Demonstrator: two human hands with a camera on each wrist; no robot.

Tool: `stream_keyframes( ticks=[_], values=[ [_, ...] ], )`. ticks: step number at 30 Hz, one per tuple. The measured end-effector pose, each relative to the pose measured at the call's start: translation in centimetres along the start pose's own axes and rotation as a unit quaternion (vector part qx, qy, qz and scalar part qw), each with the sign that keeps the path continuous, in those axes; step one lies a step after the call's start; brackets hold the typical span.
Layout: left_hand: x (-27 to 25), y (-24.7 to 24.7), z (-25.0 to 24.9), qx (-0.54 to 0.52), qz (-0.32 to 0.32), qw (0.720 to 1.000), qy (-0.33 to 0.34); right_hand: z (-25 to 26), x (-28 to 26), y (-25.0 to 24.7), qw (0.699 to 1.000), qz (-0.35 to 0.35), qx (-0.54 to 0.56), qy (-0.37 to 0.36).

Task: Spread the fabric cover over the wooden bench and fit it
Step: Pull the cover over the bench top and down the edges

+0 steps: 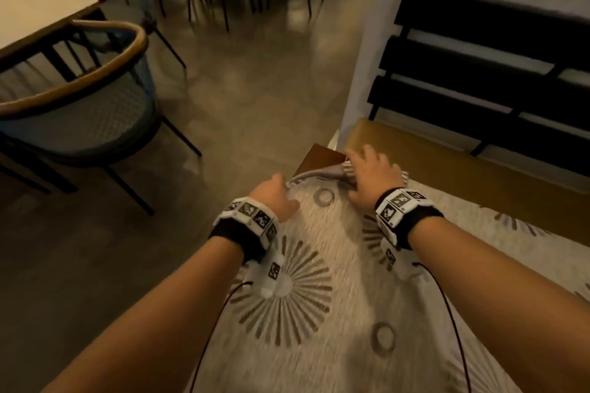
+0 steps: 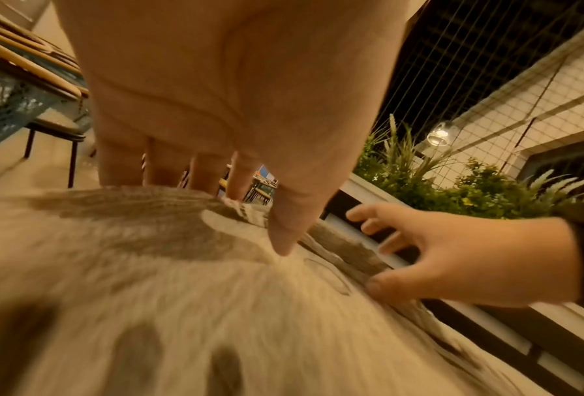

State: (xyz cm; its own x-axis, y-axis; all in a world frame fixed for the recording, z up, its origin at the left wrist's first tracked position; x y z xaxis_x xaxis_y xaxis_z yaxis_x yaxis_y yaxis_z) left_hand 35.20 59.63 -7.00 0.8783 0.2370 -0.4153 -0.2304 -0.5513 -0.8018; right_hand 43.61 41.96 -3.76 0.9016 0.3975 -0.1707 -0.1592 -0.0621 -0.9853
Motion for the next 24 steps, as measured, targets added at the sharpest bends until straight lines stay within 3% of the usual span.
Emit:
stream_keyframes(
  ticks=[2, 5, 12, 16, 19, 24],
  values=[
    [1.5, -0.3, -0.5, 0.017, 0.017, 1.000, 0.019, -0.6, 0.8, 1.4, 0.998, 0.044, 0.049, 0.003],
    [3.1, -1.1, -0.6, 0.022, 0.006, 0.999, 0.041, 0.2, 2.3, 1.9, 0.994, 0.055, 0.084, -0.037],
    [6.0, -2.4, -1.6, 0.045, 0.019, 0.996, 0.078, 2.4, 7.1, -1.1, 0.994, -0.009, -0.072, -0.086],
    [6.9, -3.2, -2.4, 0.030, 0.013, 0.995, 0.095, 2.4, 9.8, -3.0, 0.995, -0.042, -0.056, -0.072],
    [7.3, -2.8, -2.1, 0.049, 0.045, 0.994, 0.090, 3.0, 10.8, -3.2, 0.995, -0.050, -0.054, -0.067],
    [8.1, -5.0, -0.4, -0.023, -0.022, 0.997, 0.067, 4.3, 12.5, -4.5, 0.992, -0.076, -0.069, -0.068]
  ],
)
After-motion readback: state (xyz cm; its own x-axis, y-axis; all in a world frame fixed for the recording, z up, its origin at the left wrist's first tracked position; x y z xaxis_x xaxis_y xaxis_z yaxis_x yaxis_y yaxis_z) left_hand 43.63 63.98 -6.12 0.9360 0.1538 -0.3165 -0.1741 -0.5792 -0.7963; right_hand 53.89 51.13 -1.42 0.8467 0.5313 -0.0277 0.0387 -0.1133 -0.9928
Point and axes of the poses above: each hand's wrist, its own x-axis towards the middle knuckle, its own y-axis out of the palm, z = x × y, the point moved 10 cm from there along x, towards the middle knuckle, and after that the axes turned 1 degree about -x, right-handed, at the moved point
